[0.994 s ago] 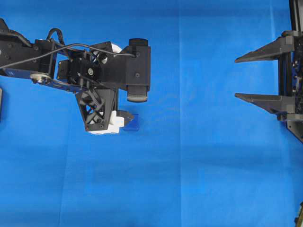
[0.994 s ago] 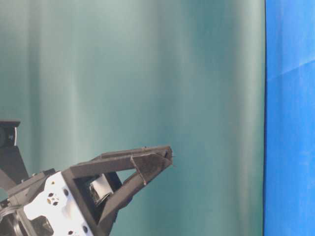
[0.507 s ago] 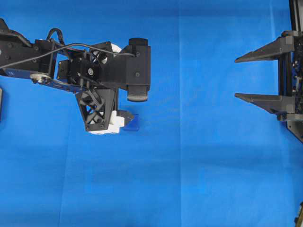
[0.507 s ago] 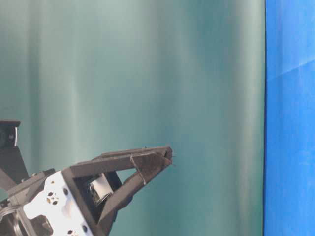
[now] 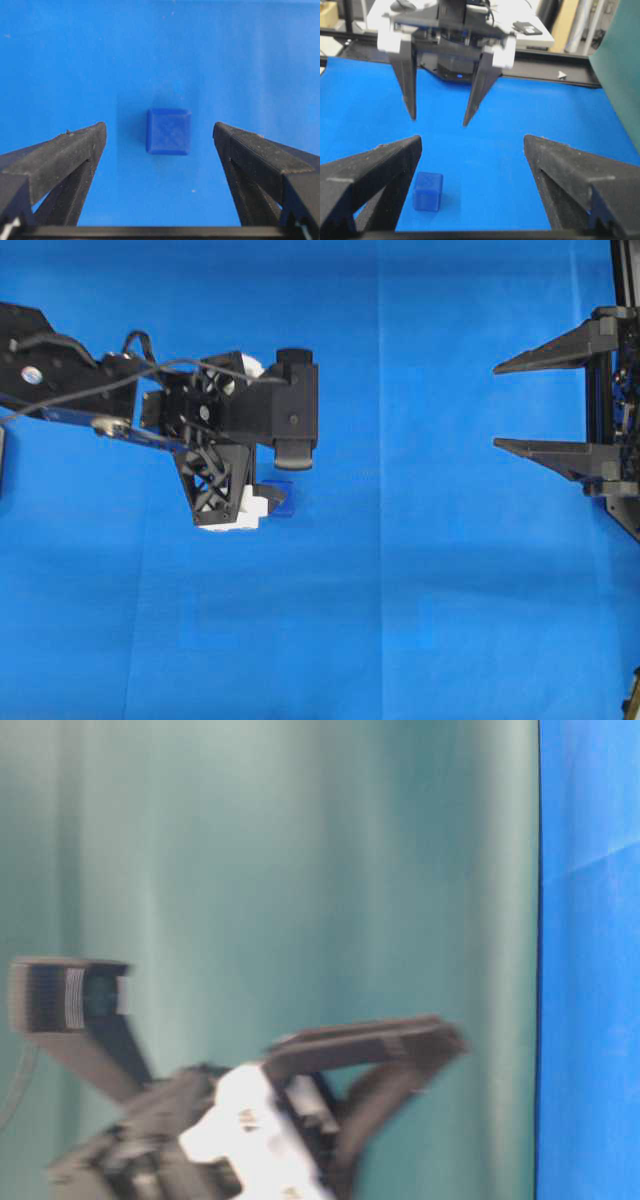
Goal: Handover the blue block to the right arm after grasping it with the left arm, then place it in the designated position.
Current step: 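Close the left gripper around the blue cube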
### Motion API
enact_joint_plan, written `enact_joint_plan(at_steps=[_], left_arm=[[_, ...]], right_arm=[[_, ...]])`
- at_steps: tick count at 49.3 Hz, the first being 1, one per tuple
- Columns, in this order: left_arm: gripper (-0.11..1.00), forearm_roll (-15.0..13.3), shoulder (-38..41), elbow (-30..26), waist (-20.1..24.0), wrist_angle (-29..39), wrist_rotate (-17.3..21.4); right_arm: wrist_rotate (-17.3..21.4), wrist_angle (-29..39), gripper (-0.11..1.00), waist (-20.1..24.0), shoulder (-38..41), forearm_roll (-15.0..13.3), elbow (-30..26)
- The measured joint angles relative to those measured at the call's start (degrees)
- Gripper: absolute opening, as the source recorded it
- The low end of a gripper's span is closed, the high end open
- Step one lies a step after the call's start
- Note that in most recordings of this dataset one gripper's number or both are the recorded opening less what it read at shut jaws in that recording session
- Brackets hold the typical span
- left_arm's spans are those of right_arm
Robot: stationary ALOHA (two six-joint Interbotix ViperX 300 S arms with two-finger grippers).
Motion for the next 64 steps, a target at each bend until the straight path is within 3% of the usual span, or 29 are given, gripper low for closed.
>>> enact_joint_plan(at_steps=[18, 40, 54, 59, 64], left_arm=[[0.92, -0.09, 6.94, 7.38, -0.09, -13.62, -0.09], [0.92, -0.09, 15.29, 7.65, -0.09, -17.75, 0.26], [0.91, 0.00, 16.61, 7.65, -0.09, -18.90, 0.09], [0.87, 0.00, 16.61, 7.65, -0.09, -18.90, 0.09], [0.70, 0.09, 16.61, 7.65, -0.18, -18.81, 0.18]], right_arm=[[0.09, 0.00, 0.96, 0.00, 1.23, 0.00, 0.00], [0.09, 0.00, 0.96, -0.44, 1.76, 0.00, 0.09], [0.09, 0.00, 0.96, -0.88, 2.02, 0.09, 0.00], [0.09, 0.00, 0.96, -1.05, 2.11, 0.00, 0.00], [0.09, 0.00, 0.96, -1.23, 2.11, 0.09, 0.00]])
